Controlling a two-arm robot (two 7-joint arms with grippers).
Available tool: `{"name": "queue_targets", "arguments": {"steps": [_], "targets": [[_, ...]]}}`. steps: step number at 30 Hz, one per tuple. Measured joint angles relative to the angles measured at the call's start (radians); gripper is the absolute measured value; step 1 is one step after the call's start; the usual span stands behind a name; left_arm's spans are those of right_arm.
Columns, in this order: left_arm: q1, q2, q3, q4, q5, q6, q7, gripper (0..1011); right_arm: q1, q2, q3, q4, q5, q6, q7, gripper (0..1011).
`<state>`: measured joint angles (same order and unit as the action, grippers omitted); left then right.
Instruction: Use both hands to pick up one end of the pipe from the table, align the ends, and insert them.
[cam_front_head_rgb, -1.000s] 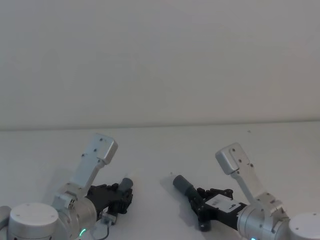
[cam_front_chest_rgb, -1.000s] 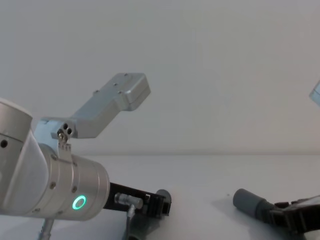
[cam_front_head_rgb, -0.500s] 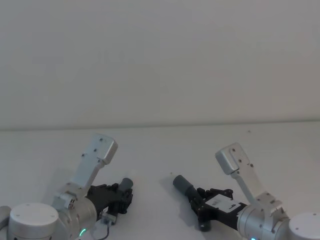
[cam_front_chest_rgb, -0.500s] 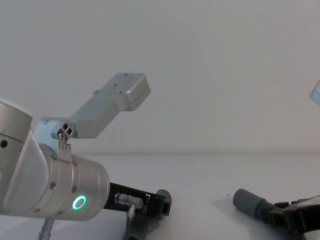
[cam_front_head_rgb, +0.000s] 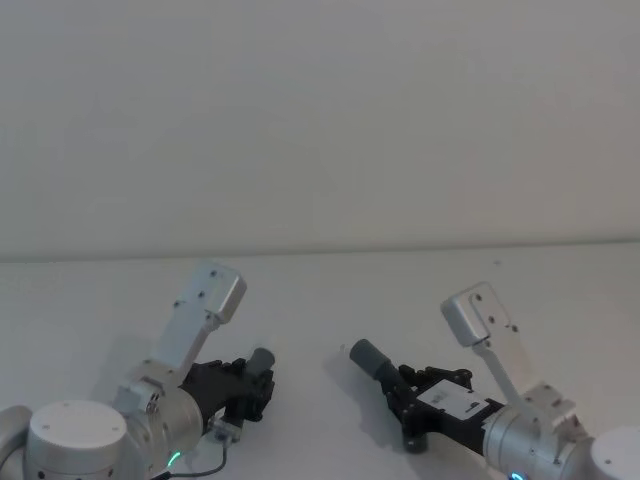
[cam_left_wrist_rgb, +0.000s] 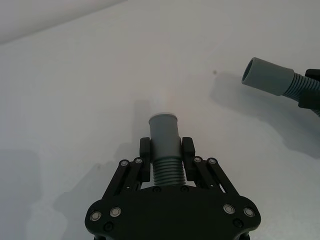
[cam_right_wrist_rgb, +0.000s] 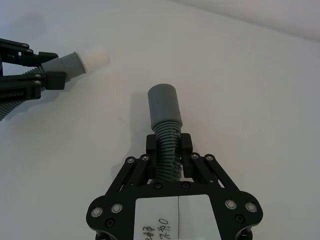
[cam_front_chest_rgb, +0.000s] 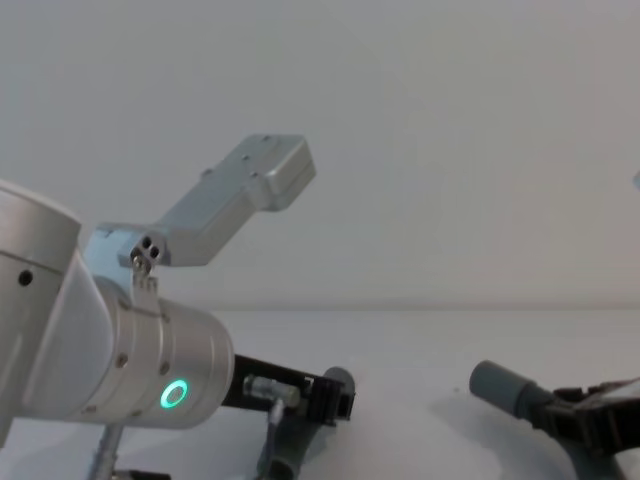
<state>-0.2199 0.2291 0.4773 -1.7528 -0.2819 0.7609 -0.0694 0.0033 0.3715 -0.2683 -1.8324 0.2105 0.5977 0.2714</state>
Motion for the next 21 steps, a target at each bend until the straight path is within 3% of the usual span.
{"name": "queue_targets", "arguments": {"steps": [13,21], "targets": [[-0.027,-0.001,0.013,-0.011,0.017,-0.016,-0.023,366,-0.008,0.048,0.035,-0.011,0.001,-0.074,0.032,264],[-0.05,0.024,0.02,-0.007,0.018,-0.031,-0.072,366,-0.007,0.097,0.052,-0.015,0.013,-0.104,0.076,264]]}}
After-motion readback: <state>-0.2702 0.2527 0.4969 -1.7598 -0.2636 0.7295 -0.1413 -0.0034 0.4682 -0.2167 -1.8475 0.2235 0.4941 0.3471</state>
